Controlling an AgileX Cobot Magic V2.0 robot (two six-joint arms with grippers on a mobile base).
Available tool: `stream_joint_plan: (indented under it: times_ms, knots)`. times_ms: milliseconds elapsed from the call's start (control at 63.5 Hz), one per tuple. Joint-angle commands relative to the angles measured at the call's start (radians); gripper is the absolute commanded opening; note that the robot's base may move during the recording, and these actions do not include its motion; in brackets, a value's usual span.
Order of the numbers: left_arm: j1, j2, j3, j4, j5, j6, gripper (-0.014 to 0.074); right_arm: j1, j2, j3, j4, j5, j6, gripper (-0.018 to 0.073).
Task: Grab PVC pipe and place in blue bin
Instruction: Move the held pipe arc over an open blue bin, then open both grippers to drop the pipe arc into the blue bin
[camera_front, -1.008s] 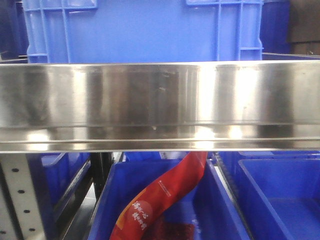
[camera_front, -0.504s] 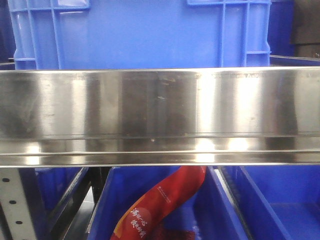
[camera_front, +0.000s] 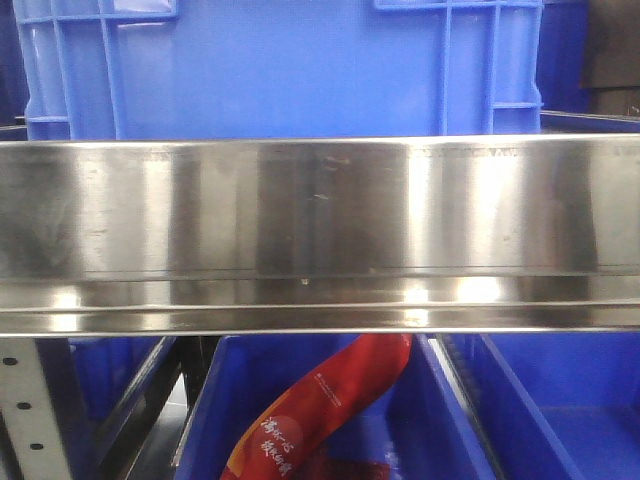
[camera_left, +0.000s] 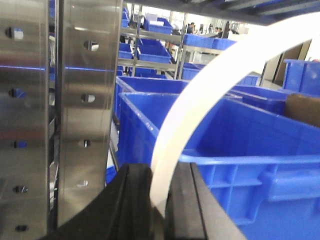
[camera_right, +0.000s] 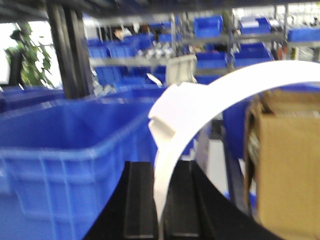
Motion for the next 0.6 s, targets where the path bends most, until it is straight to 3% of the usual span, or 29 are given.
stream_joint_plan:
  times_ms: [0,205,315,425,583]
  knots:
    - [-0.008,0.027,-0.043,-0.03,-0.024,-0.007,-0.0111,0.003,0.065,-0.053,0.015,-0.065,-0.003,-0.0168]
    - [-0.013,0.167,-0.207,-0.043,0.01,0.007,-0.0111,0.003,0.276,-0.188,0.015,-0.072,-0.024,-0.0168]
    - [-0.052,0.26,-0.3,-0.043,0.01,0.064,-0.0111,0.018,0.39,-0.261,0.015,-0.072,-0.041,-0.0168]
    - [-0.12,0.36,-0.394,-0.043,0.01,0.11,-0.0111,0.075,0.503,-0.351,0.015,-0.071,-0.052,-0.0168]
    - [-0.176,0.538,-0.518,-0.033,0.004,0.11,-0.0111,0.179,0.663,-0.491,0.015,-0.008,-0.176,-0.0168]
